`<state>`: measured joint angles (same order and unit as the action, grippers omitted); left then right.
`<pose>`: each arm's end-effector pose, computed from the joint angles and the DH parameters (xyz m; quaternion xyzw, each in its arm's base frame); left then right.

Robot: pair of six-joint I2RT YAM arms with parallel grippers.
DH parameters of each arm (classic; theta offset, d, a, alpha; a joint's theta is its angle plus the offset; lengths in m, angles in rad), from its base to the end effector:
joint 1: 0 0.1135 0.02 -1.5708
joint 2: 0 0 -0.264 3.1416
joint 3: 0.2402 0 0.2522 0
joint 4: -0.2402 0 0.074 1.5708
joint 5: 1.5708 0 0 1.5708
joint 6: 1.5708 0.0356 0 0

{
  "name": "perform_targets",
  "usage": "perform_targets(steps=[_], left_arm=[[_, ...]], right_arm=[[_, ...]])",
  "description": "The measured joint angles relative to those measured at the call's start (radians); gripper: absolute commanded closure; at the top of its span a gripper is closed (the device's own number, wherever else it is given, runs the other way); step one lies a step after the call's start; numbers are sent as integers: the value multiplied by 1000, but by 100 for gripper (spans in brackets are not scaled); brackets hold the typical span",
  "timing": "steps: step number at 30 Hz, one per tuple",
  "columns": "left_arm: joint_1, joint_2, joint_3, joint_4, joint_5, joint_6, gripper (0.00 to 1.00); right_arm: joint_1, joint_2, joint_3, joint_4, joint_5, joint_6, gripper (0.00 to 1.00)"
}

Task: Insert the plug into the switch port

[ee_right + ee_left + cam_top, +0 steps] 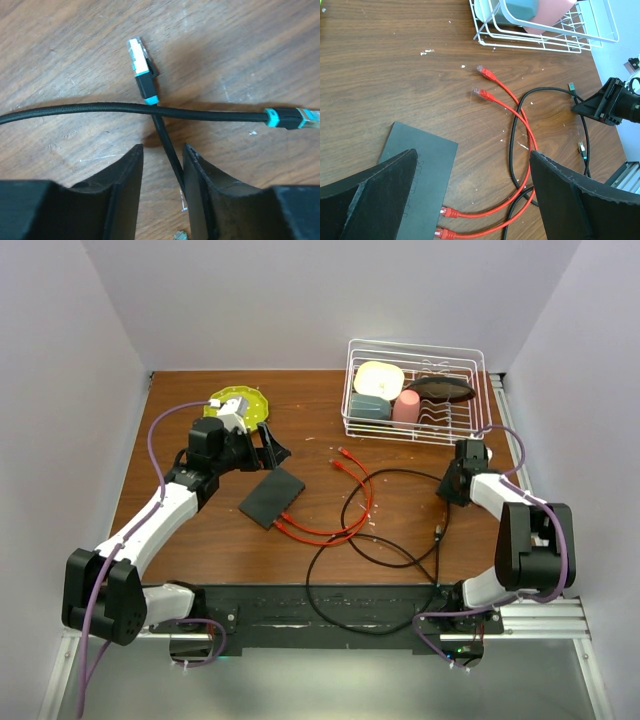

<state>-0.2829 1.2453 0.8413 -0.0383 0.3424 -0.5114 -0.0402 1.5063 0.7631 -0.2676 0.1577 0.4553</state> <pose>0.2671 -0.0901 0.2765 -0.0044 0.8376 -0.3366 0.4303 0.2815 -0.0169 0.1629 0.2561 0.9235 -0.0173 0.2852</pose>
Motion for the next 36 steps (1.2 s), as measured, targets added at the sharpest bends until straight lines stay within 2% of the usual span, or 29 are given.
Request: perform_targets(steps=[1,5,14,20,27,31,36], left_arm=[[0,0,0,-2,0,1,0],[0,0,10,-23,-2,11,0],[0,-19,24,-39,-6,25,0],[0,-19,25,-39,-6,24,0],[0,-19,25,-27,1,14,0],[0,-19,25,-11,8,3,0],[0,-18,24,24,24,-5,0]], right_arm=[[0,6,2,1,-5,-4,85],[0,13,5,5,-30,-16,100],[0,4,6,26,-140,-55,100],[0,-86,60,-4,-196,-56,100],[1,-326,293,-64,-164,-54,100],[2,-478,416,-88,-85,-46,100],[3,-633,458,-87,9,-26,100]])
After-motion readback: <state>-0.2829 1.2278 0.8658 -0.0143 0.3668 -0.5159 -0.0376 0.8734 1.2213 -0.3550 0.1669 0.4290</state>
